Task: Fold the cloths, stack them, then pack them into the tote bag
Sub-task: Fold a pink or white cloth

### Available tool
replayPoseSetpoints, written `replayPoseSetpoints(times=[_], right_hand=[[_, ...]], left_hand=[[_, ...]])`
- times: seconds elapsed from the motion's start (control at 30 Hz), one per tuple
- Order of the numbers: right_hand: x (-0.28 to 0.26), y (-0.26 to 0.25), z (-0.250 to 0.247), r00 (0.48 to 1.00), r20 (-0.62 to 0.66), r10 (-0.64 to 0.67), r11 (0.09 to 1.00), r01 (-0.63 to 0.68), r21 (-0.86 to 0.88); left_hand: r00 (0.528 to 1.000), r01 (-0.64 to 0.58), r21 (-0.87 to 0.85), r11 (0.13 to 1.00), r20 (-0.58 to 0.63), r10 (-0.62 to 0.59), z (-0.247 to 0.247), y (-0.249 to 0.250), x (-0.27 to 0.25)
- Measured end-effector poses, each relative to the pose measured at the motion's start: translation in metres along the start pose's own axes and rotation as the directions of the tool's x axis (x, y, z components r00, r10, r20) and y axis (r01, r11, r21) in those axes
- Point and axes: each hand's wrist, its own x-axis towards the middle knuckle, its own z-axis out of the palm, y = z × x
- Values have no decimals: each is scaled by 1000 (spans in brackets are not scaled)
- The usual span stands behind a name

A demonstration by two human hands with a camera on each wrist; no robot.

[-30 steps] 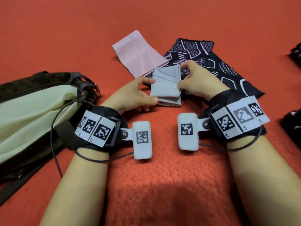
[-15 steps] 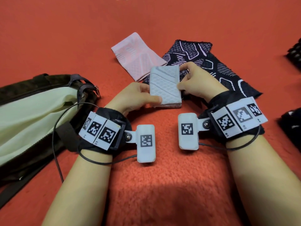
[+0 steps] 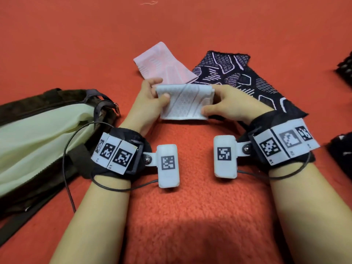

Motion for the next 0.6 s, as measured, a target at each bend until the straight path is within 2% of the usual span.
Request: replayPoseSetpoints(times=[0.1,0.23,0.3,0.4,0.43,0.53,0.6], right_hand=[[2,5,2,999,40,8,999,-7,-33],[0,-3,4,998,38,43,999,-44,21],[-3,-13,7,997,63,42,993,-48,105],[-4,-26,19,984,167,65,963,-106,247],[-1,-28,27,980,184,76,964,-119,239],[6,-27,48,984,152,97,993,-106,52],[9,-26,54,993,87,78,996,-81,34]], left_hand=[[991,80,115,990,102,-91,4,-2,-1],[983,167,117,979,55,-174,1,5,-4],[979,192,231,954,17,-201,-8,10,-1],[970,237,478,846,-63,-236,-28,16,2],[960,269,543,796,-88,-265,-34,18,1],[931,336,677,655,-132,-341,-49,20,-4],[922,370,651,663,-171,-347,-57,19,-6]])
